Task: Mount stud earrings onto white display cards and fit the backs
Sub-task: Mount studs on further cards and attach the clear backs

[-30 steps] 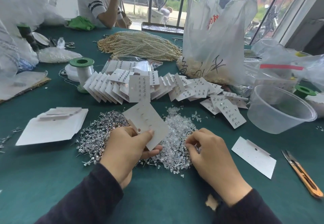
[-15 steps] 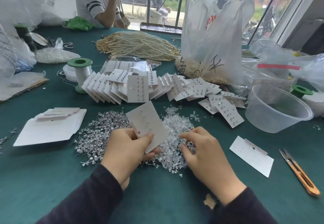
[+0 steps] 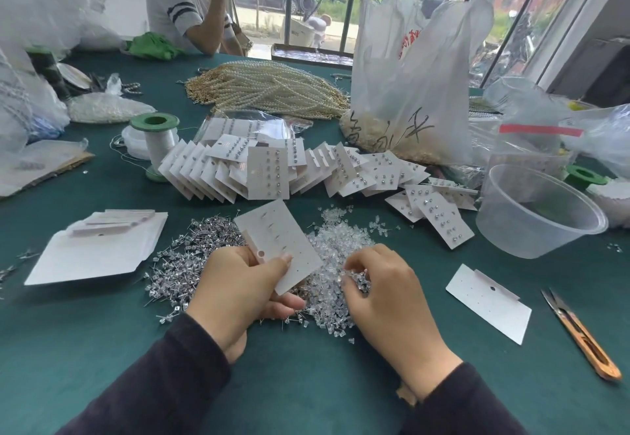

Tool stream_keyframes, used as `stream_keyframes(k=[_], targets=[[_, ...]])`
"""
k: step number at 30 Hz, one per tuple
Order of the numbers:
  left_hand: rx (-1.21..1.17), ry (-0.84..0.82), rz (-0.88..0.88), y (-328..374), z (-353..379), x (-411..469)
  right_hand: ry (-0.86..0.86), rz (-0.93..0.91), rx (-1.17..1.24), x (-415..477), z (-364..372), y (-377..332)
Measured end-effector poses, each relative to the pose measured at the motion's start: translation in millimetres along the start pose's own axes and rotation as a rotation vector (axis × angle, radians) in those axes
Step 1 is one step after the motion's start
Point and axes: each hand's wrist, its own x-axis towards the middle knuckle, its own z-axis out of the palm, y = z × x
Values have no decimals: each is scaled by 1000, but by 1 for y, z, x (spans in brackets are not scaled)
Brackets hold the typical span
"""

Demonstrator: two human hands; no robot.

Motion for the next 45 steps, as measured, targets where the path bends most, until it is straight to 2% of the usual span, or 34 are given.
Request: stream_keyframes(k=[5,12,16,21,34,42,45], targets=[[-15,-1,4,1,-1,-1,-40,-61,35,-1,1,-3],[10,-10,19,1,0,-2,-70,-31,22,0,2,-3],[26,-11,44,-1,1,-2,-32,-38,28,1,3,-6],[30,-22,45,-2,1,-2,108,23,119,-1,-4,-4],[54,-37,43,-3,4,-4,124,162,353,-4,-7,-10],[88,-31,83,-8,7,-4,162,127,490,-8,-3,-21],[101,-36,96,-9,9,-5,193,41,515,-9,-3,-27]])
